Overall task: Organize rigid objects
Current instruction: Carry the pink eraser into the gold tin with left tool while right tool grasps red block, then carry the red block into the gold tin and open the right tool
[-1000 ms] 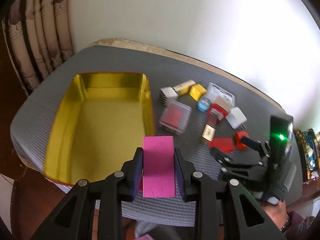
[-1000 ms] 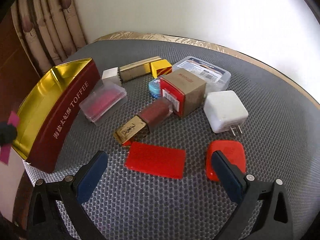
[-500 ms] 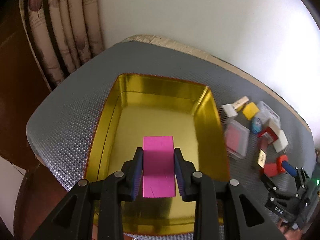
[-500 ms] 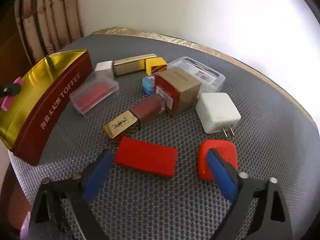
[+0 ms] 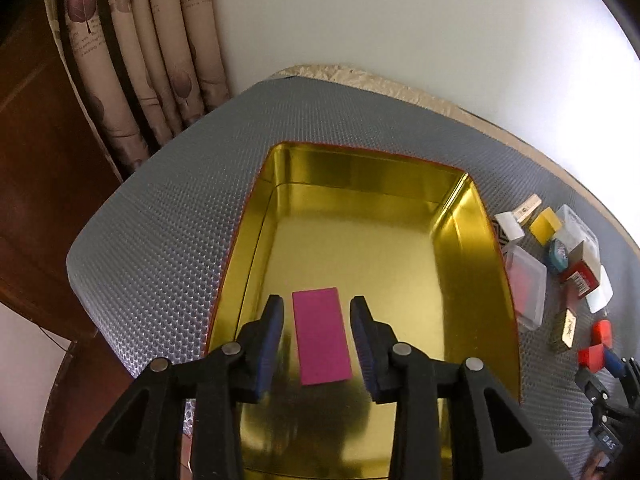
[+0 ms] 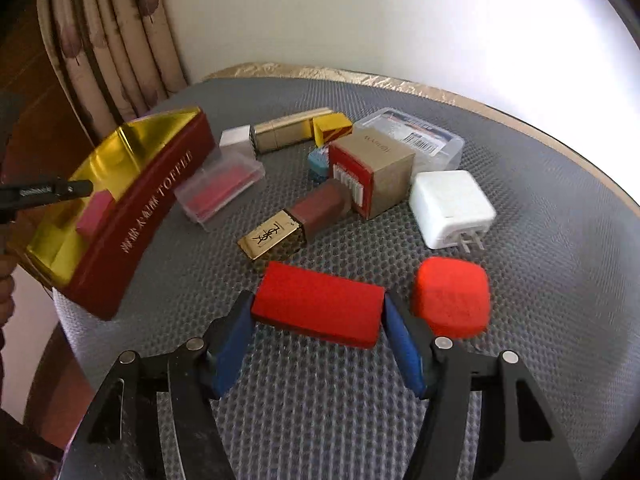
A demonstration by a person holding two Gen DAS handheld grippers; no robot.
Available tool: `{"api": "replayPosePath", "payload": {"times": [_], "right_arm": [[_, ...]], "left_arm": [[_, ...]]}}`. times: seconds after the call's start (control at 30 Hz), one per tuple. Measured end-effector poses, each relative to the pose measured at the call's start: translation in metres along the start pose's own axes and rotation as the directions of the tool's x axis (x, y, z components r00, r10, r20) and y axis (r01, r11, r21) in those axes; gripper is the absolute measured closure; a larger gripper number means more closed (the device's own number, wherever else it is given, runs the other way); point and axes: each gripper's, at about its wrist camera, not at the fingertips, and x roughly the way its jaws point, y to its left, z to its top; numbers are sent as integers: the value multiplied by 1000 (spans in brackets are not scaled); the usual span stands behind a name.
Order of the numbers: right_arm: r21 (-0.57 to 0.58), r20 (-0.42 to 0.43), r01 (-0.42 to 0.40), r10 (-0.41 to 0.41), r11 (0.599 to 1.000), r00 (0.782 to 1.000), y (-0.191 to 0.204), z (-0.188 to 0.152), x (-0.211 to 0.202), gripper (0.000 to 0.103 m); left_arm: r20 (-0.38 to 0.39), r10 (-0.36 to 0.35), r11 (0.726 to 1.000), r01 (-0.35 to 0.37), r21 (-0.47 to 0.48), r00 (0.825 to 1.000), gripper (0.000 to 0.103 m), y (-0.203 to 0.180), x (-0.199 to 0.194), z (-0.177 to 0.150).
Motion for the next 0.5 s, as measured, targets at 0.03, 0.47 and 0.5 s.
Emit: {"api": "replayPosePath", "payload": {"times": [0.03,0.47,0.5], "right_arm": [[-1,7,-3,3,1000,1000,0,-1,-6,43],[-185,47,-218,230,958,972,100,72,-31,43],[-200,36,-237,249,951,968,112,79,-28,43]], "left_arm": [[1,-1,1000,1,-4,1000,67,1,-2,0],[-45,22,983,-30,-181,999,53,60,-57,-38],[-40,39,983,-46,-179,998,53,62,-59,-43]]}}
